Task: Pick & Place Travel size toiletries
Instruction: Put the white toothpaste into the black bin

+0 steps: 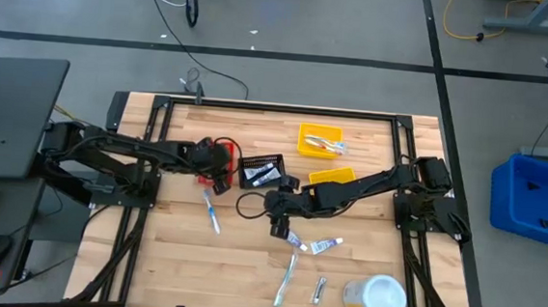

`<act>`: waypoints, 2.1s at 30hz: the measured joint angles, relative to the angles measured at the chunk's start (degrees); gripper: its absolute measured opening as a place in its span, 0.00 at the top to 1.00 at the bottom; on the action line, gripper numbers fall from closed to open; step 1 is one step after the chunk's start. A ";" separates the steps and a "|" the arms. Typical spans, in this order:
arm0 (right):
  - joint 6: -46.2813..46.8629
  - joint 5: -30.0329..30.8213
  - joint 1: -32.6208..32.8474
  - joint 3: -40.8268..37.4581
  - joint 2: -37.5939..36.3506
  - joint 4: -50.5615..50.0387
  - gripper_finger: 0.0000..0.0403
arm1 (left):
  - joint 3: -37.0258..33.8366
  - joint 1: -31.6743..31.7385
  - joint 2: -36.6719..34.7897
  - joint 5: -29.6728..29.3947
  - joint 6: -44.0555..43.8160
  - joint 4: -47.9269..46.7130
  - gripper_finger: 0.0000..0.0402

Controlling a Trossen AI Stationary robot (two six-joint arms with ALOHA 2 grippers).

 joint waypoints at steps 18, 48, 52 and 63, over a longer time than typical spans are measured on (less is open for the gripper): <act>14.78 -9.03 6.96 -0.08 0.00 -14.69 0.46 | 5.46 -6.19 -0.02 -2.58 0.29 0.46 0.69; 23.77 -1.79 14.25 -11.60 0.00 -5.36 0.43 | 8.23 -9.63 -0.02 -3.10 0.51 1.39 0.69; 23.75 -0.85 14.19 -12.70 -0.17 -4.54 0.45 | 8.23 -9.62 -0.02 -3.10 0.51 1.40 0.69; 22.11 -0.77 13.78 -13.62 -0.26 -2.91 0.60 | 8.22 -9.62 -0.02 -3.10 0.51 1.42 0.69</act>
